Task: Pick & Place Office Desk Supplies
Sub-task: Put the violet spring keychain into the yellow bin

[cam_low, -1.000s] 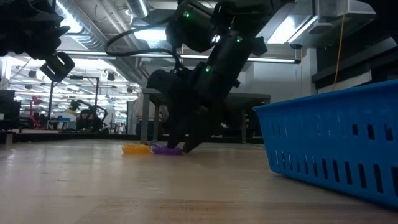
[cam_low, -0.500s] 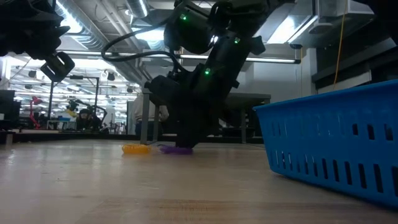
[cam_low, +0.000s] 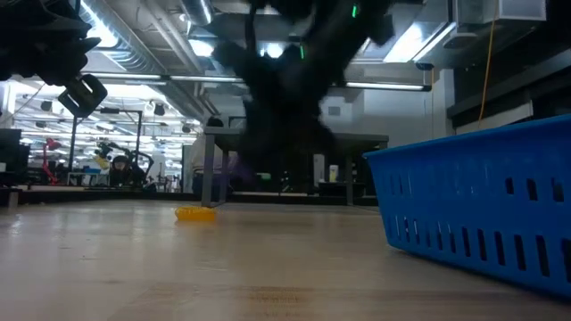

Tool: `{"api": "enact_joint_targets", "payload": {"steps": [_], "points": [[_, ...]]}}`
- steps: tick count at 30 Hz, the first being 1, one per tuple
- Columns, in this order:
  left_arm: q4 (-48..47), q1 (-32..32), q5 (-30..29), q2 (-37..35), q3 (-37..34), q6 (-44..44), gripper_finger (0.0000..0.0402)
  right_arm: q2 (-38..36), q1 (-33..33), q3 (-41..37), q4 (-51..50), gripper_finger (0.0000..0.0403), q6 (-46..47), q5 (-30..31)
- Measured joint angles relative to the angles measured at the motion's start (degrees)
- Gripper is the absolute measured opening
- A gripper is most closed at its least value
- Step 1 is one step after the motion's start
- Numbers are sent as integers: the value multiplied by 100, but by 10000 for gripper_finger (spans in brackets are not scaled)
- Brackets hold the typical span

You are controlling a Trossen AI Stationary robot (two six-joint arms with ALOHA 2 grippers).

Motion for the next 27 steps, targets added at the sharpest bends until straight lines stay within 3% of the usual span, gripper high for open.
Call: {"api": "enact_joint_targets", "payload": {"steps": [6, 12, 17, 20, 24, 27], "points": [[0, -2, -2, 1, 1, 0, 54, -434, 393, 8, 1254, 4, -472, -229], [0, -2, 0, -1, 1, 0, 54, -1079, 885, 19, 1046, 3, -768, -150], [0, -1, 0, -1, -1, -1, 54, -1738, 1434, 19, 33, 4, -537, 760], [0, -2, 0, -1, 0, -2, 54, -2187, 1870, 20, -1007, 5, -24, 1685], [2, -2, -4, -1, 1, 0, 54, -2712, 2570, 22, -2526, 5, 1203, 3070], [2, 0, -4, 10, 0, 0, 54, -2951, 3082, 27, -3885, 5, 2560, 3662]]}}
